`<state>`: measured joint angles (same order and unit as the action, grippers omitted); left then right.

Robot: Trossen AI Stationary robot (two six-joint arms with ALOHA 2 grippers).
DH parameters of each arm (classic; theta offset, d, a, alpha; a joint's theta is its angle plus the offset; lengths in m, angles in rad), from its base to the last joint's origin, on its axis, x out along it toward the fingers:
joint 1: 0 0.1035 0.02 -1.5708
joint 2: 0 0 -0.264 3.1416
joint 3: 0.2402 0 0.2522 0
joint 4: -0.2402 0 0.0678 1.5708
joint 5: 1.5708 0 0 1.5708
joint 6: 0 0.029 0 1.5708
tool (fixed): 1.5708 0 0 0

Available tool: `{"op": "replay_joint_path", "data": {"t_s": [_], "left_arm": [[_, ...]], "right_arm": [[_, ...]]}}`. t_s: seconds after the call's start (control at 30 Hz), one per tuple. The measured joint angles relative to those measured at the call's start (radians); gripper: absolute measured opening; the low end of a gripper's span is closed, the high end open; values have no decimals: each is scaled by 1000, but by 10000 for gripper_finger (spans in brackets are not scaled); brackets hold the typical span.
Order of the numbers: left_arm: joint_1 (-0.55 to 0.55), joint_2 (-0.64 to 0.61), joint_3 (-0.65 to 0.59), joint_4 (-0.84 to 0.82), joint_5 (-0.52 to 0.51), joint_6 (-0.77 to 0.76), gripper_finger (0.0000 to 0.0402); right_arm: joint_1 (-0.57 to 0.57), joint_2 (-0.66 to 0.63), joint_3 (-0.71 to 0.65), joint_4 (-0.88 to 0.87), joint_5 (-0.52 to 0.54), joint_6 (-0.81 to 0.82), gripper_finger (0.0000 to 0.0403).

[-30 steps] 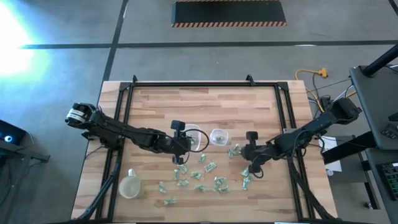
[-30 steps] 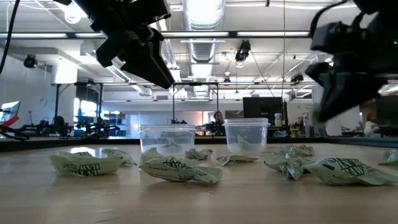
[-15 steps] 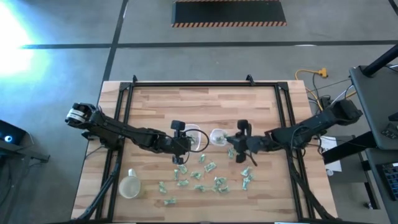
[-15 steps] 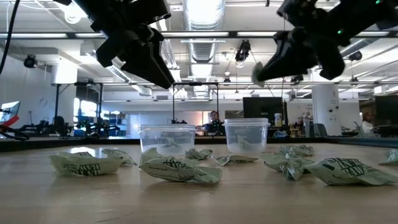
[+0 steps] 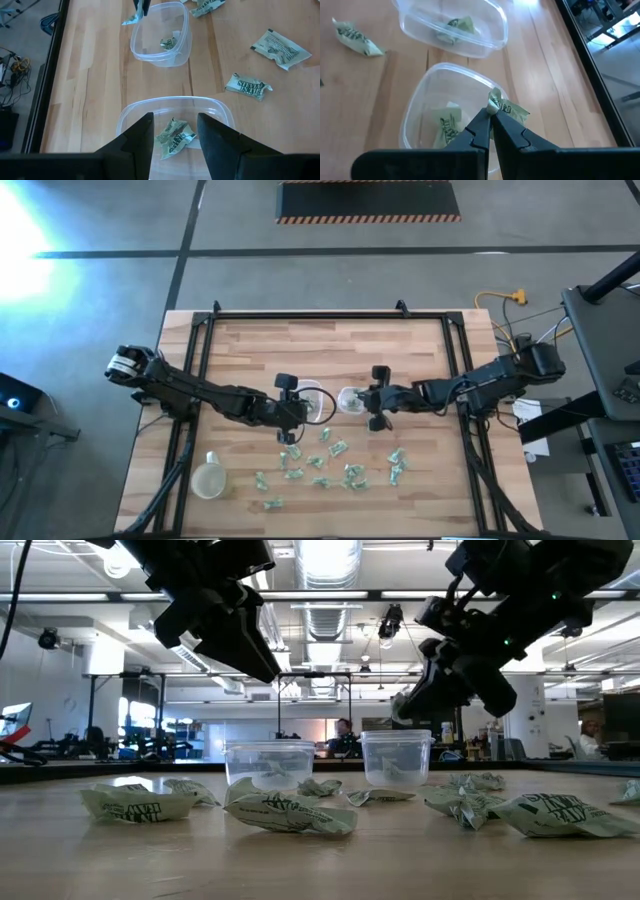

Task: Pick and place items into bin
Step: Put the white stevia packet into the right transparent bin, then put the white stevia packet into the left transparent bin

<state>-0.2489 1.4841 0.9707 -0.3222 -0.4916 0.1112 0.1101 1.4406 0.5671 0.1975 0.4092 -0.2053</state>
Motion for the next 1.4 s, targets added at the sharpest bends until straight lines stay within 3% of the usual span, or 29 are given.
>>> {"op": "replay_joint_path", "data": {"t_s": [0.2,0.53,0.73,0.9,1.1,1.4], "left_arm": [[0,0,0,0,0,0,135],[0,0,0,0,-3,0,135],[-1,0,-1,0,-3,0,135],[-4,0,-13,-31,40,-6,135],[-32,-7,3,-151,67,-152,135],[-164,-56,3,-117,68,-187,135]], "right_arm": [[0,-6,0,4,0,13,19],[0,-6,0,1,-44,12,97],[7,-6,0,0,-44,-27,120],[30,-27,0,-18,-44,-42,122],[81,-110,-1,-94,-44,-34,110],[174,-249,-1,-217,-44,62,92]]}}
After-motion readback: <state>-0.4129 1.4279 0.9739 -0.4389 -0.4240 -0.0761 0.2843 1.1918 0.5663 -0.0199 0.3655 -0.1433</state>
